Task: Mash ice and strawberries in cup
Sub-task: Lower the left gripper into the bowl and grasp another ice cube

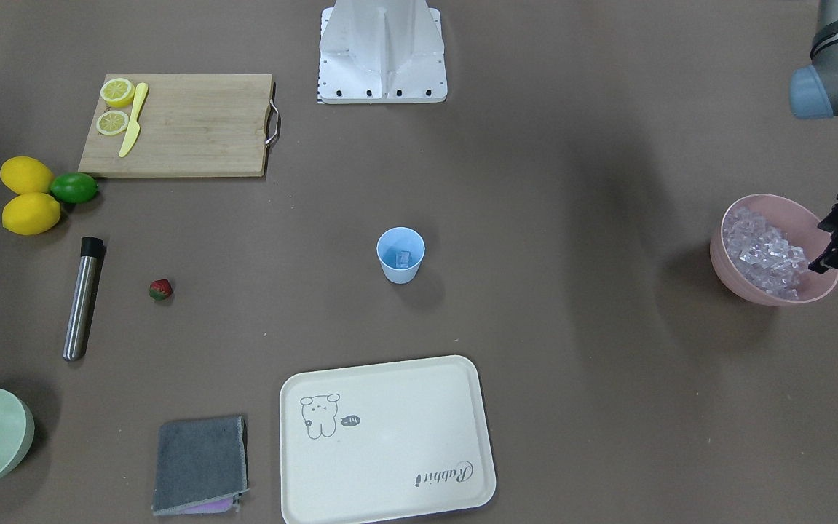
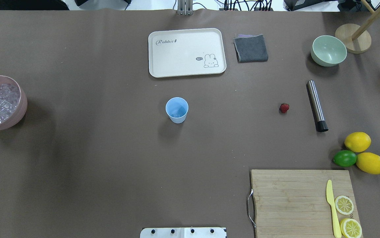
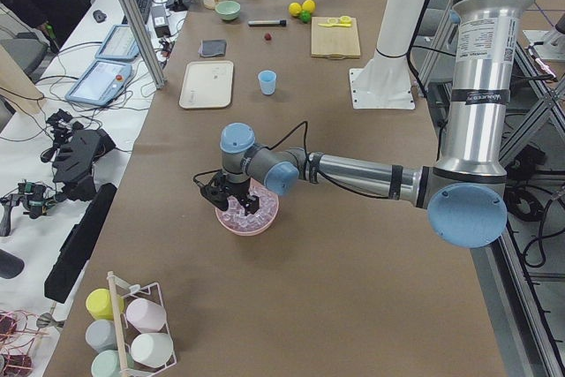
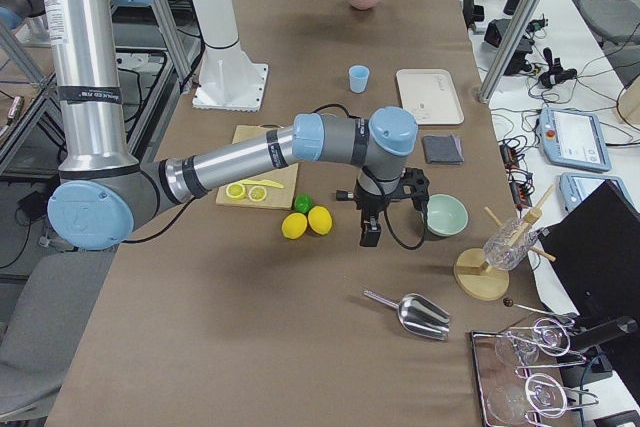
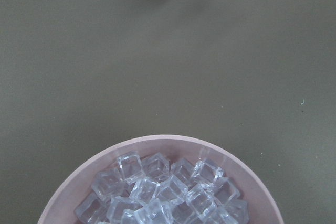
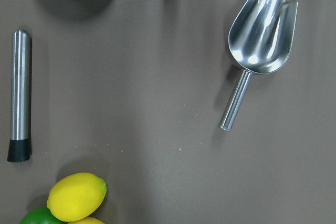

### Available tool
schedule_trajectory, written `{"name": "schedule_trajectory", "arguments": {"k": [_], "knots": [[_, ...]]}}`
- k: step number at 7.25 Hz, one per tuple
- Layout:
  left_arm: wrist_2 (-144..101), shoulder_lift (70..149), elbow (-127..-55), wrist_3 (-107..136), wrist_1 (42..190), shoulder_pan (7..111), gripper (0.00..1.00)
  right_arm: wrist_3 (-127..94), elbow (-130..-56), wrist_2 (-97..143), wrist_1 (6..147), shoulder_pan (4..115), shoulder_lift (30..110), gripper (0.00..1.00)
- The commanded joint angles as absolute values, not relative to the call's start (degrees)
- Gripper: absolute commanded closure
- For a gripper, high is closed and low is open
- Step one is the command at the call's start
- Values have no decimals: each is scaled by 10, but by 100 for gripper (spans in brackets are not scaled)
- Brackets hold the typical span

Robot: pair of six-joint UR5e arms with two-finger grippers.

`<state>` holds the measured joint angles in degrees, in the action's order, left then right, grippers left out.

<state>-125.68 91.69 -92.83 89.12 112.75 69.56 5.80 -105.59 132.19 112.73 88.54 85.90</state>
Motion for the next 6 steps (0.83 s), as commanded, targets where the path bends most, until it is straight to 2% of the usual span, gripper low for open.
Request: {"name": "schedule_trajectory", "arguments": {"k": [1,5,6], "knots": [[-1257,916,-904,898,1156,690,4,58,-1056,1322,1127,885,860,0],[-1256,925,-872,899,1168,667,5,58,-1056,1320,1128,885,860,0],[-1256,925,-873,900,1168,667,20,58,-1056,1319,1128,885,860,0]]}}
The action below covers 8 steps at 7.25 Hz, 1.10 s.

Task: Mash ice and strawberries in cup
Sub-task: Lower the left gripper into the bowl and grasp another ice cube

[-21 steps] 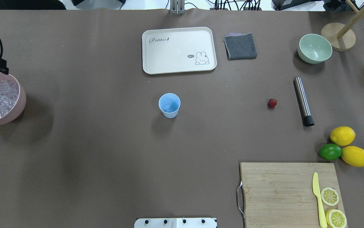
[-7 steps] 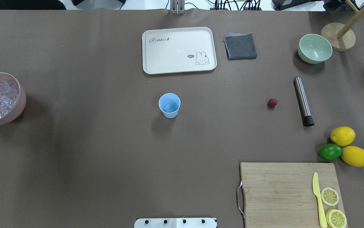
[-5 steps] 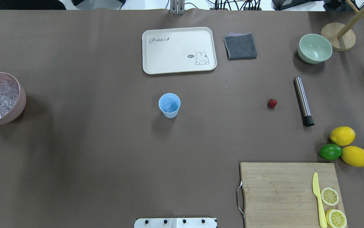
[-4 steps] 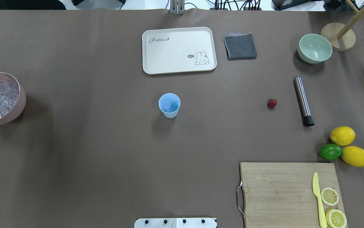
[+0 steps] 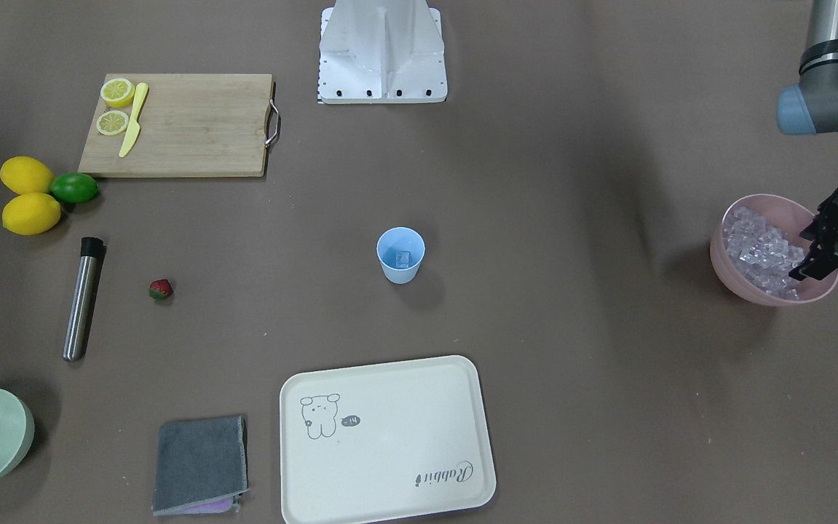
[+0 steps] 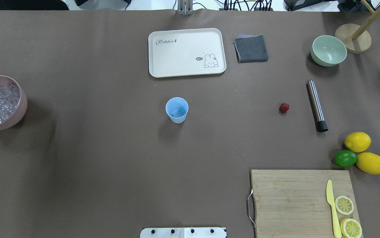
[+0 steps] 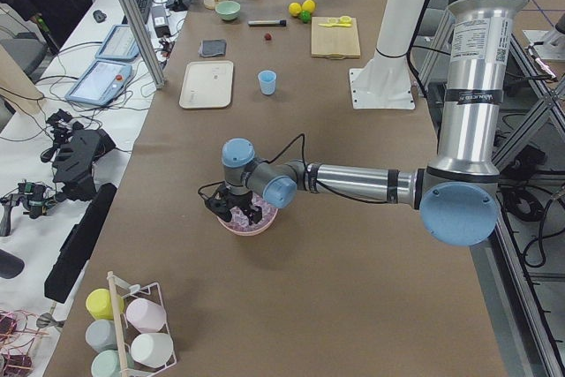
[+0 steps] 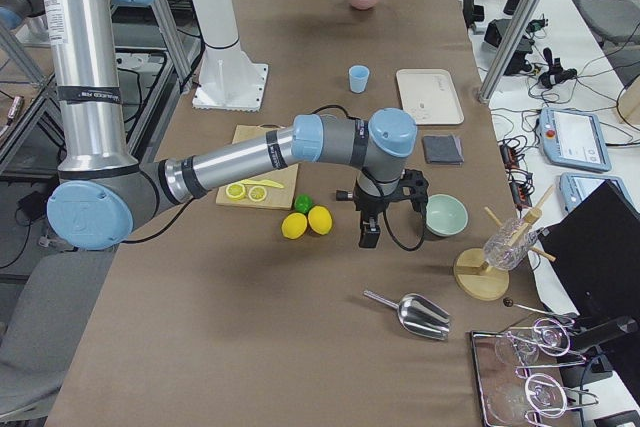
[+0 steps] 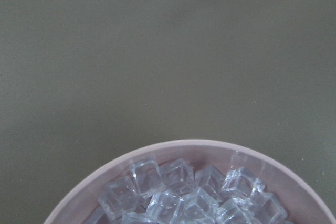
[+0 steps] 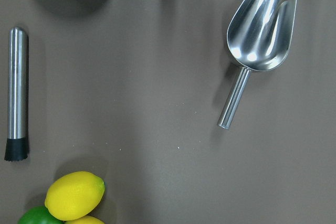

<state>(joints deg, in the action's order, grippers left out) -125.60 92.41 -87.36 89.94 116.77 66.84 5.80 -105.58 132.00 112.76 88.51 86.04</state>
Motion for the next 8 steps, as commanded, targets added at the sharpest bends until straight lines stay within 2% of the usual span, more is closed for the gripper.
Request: {"name": "schedule_trajectory", "arguments": {"k": [1,2,3,6,8], "knots": [[-1256,925,-877,929,1168,667,53,58,-1056,1319,1128,885,860,0],[-1257,930,-880,939,1169,667,91,58,-1056,1319,1128,885,860,0],[-1257,930,-881,940,1177,667,100,58,-1056,1319,1128,885,860,0],[-1293,927,-898,937,1173,673,100,58,-1055,1324,1128,882,861,0],[-1303,925,-968,934,1136,730,100,57,-1055,1324,1128,882,860,0]]}}
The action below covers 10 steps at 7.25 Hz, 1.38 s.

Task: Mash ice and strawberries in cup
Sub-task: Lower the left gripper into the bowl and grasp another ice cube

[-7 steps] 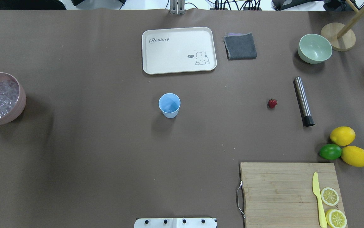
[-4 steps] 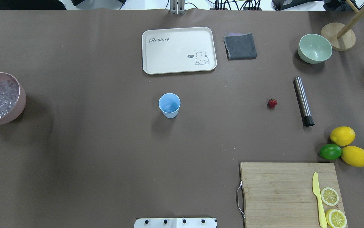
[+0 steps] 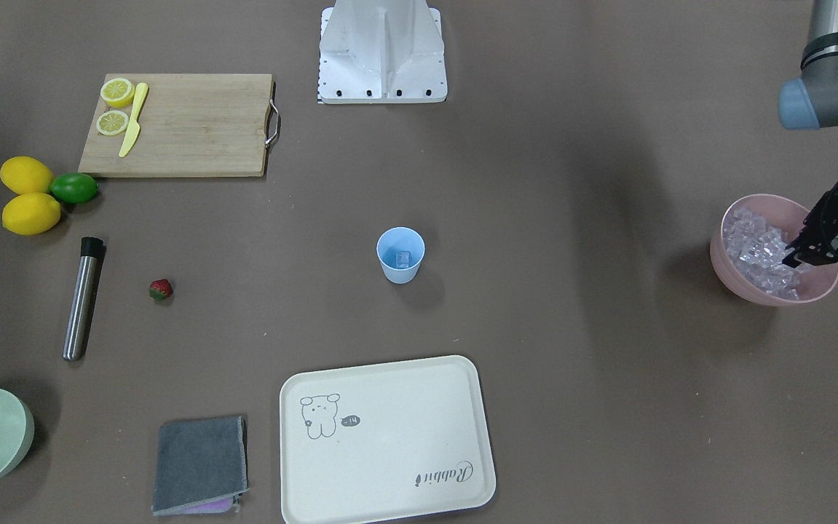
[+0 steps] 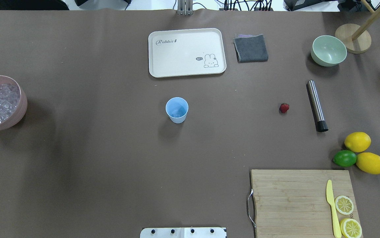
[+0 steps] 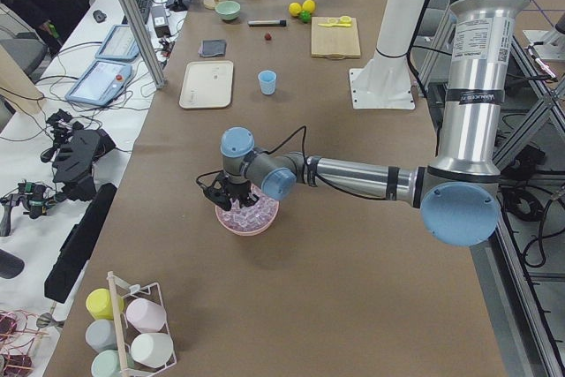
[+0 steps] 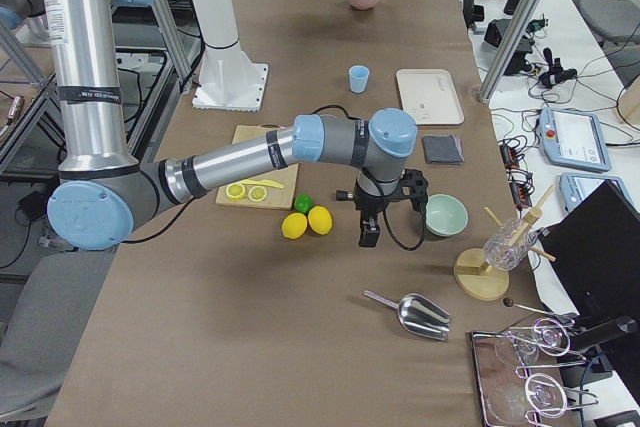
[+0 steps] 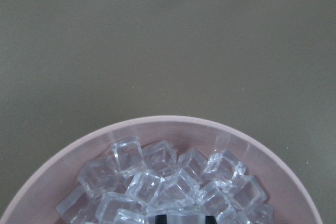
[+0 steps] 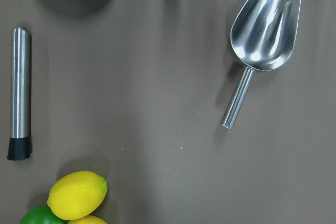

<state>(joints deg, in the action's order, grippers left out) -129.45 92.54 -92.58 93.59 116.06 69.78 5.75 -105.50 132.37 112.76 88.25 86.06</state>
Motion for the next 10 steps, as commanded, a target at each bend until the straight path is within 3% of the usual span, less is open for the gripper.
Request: {"name": "schedule_trajectory", "arguments": {"k": [1,4,7,10], "knots": [[-1296,928,-998,933,1120,734,100,57,-1055,1324,1128,882,860,0],[-1247,1020,-1020,898,1121,710,100,55,-1055,1322,1128,882,853,0],[-1102,1147,-1025,895,1119,489,100,52,-1055,1322,1128,882,860,0],[-1071,1226,-1036,810,1120,396,100,52,-1055,1324,1128,881,864,0]]}}
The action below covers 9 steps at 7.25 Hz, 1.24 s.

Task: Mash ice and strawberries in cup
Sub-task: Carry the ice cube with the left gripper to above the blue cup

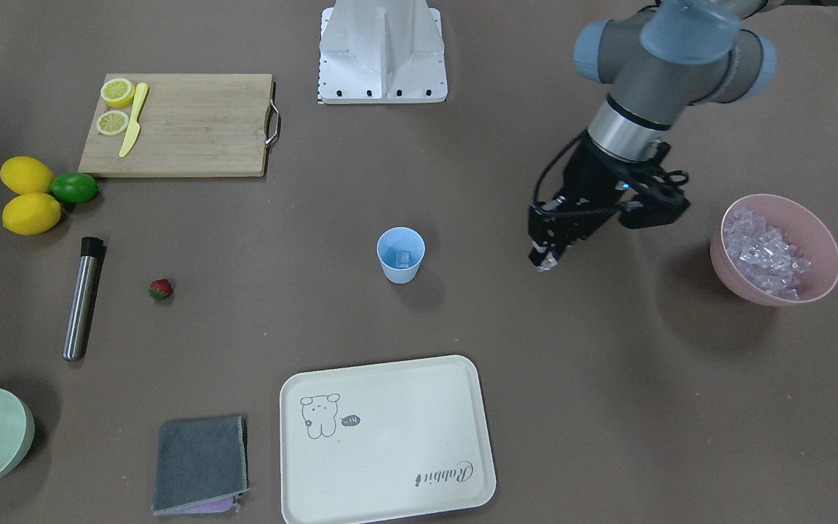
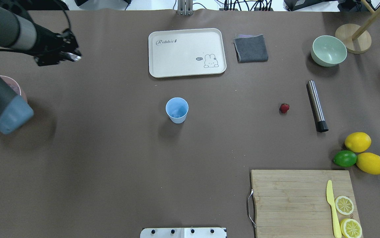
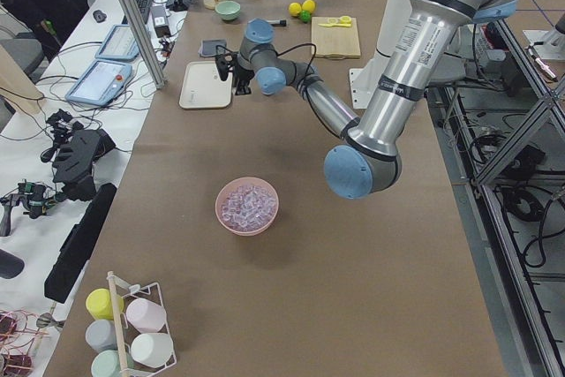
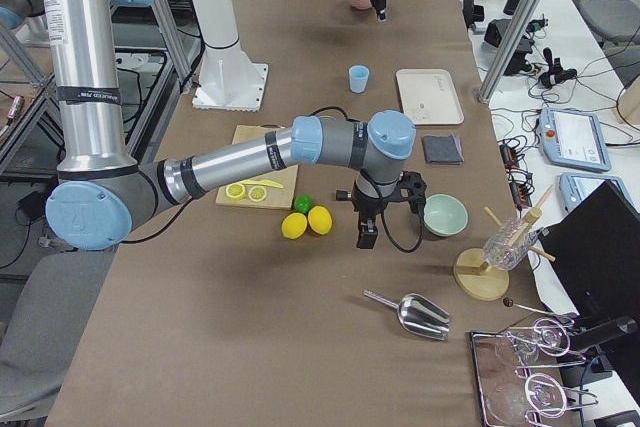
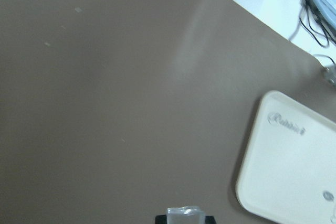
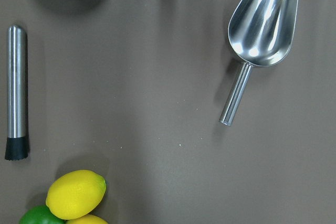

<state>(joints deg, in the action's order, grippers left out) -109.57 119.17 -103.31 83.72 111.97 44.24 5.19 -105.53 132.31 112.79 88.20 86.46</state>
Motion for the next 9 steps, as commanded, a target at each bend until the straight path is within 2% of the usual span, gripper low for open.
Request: {"name": "schedule_trajectory", "arguments": {"k": [1,3,9], "knots": [[-1026,1239,-1034,785,1121,335,100,52,-1055,1324,1128,878,863,0],[-969,1254,-1024,743,1120,283,100,52,-1055,1324,1129,877,863,0],[-940,1287,-953,697,1126,283,100,52,-1053,1329,1129,877,866,0]]}}
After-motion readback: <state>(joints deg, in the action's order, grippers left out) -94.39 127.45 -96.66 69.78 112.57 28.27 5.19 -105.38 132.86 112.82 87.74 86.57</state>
